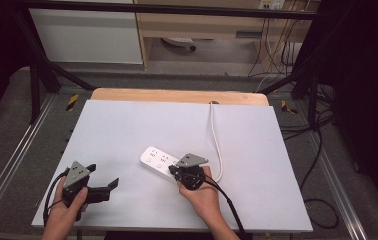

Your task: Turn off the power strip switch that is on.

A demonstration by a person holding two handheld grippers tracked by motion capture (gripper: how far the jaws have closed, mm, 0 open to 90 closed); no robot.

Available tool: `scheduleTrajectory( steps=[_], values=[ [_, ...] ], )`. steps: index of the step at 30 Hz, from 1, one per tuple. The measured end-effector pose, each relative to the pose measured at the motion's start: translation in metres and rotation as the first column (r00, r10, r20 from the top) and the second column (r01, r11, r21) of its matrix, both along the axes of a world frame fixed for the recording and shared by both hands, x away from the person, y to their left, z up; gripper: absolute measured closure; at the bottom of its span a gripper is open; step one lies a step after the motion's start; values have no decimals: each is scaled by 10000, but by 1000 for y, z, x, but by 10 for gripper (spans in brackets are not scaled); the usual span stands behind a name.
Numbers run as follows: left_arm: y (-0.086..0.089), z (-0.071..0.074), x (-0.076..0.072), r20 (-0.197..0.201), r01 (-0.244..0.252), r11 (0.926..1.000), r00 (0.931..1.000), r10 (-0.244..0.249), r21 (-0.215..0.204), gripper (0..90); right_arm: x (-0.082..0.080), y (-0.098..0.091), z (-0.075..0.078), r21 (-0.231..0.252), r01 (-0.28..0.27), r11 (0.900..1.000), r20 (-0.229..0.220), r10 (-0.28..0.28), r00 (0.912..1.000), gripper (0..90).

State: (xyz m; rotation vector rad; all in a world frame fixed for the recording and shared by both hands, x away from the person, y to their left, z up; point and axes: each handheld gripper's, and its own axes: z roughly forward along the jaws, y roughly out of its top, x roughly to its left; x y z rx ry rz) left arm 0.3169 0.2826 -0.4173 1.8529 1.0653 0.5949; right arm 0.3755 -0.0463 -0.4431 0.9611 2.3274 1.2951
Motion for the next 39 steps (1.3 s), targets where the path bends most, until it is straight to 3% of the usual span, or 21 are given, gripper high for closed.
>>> scheduleTrajectory(
  steps=[9,21,39],
  values=[
    [0,0,0,11,14,10000,10000,-14,-4,48,1,1,0,31,17,10000,30,-17,10000,900],
    [-1,0,0,11,14,10000,10000,-14,17,48,-3,6,1,-595,14,9982,423,11,9991,900],
    [0,0,-1,4,-14,10000,10000,14,-13,48,-2,11,2,-905,5,9959,532,43,9986,900]
  ],
)
